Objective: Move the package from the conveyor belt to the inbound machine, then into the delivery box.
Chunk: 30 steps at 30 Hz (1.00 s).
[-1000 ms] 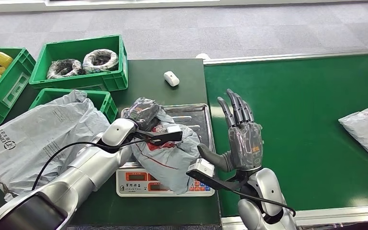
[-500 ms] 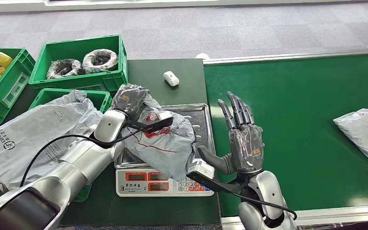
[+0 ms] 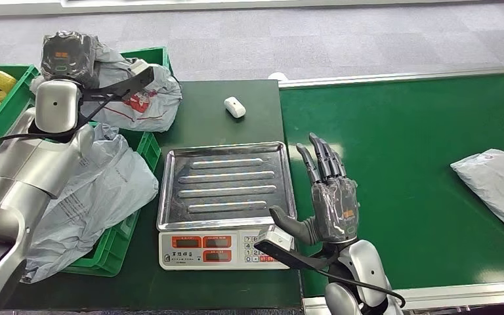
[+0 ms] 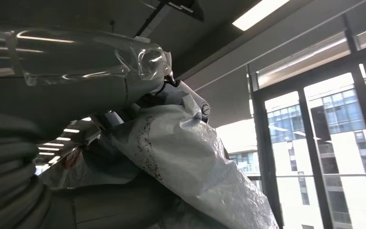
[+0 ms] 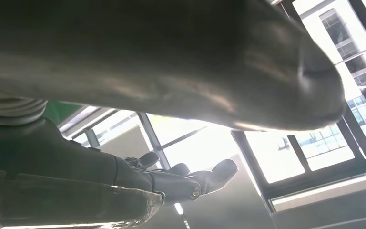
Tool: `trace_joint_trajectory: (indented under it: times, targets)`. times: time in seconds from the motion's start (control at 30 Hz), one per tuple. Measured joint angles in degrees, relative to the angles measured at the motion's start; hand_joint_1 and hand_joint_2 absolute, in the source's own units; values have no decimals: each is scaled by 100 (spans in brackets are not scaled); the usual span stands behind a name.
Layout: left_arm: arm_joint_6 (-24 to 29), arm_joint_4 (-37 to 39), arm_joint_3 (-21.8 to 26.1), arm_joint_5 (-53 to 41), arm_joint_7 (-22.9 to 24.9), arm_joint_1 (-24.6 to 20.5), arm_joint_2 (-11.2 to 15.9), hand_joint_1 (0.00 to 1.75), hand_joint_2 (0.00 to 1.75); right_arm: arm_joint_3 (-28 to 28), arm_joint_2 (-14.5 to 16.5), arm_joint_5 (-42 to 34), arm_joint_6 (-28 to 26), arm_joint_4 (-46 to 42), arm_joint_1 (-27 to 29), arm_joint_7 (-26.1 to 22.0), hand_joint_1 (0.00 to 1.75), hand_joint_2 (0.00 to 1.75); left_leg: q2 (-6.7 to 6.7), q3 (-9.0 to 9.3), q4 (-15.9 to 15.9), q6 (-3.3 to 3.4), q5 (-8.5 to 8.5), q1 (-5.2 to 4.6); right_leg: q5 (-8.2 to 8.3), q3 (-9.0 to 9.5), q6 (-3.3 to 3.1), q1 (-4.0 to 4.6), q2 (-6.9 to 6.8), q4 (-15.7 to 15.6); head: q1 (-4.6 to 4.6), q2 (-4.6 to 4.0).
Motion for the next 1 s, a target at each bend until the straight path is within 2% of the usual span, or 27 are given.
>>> trace_joint_trajectory:
  times: [0.4, 0.73, 0.9, 0.93, 0.97, 1.0]
  targets:
    - [-384, 473, 356, -1, 669, -372, 504, 175, 175, -66, 35, -14, -30, 27, 32, 32, 0, 0, 6, -4, 0, -1, 0, 1, 0, -9, 0, 1, 8, 1, -1, 0]
    - [-716, 1057, 633, 1, 1017, -247, 928, 175, 175, -85, 40, -45, -30, 44, 58, 51, 0, 0, 13, -12, -1, -4, 2, 1, -1, -17, -1, 1, 13, 3, 1, 1]
    - [-790, 1209, 724, 0, 1050, -196, 1012, 173, 175, -86, 40, -50, -30, 45, 58, 54, 0, 0, 3, -19, -1, -4, 2, 1, -1, -18, -1, 1, 7, 3, 1, 0]
    - [-851, 1237, 745, 1, 1068, -190, 1024, 170, 175, -86, 40, -54, -30, 48, 58, 56, 0, 0, 4, -19, -1, -4, 2, 1, -1, -18, -1, 1, 8, 3, 1, 0]
    - [-915, 1267, 772, 3, 1087, -175, 1035, 159, 175, -86, 39, -63, -31, 54, 58, 61, 0, 0, 6, -18, -1, -4, 2, 1, 0, -18, -1, 1, 9, 2, 1, 0]
    - [-983, 1299, 805, 8, 1106, -148, 1048, 120, 175, -87, 36, -76, -36, 62, 58, 69, 0, 0, 7, -18, -1, -4, 2, 1, 0, -19, -1, 0, 9, 2, 1, 0]
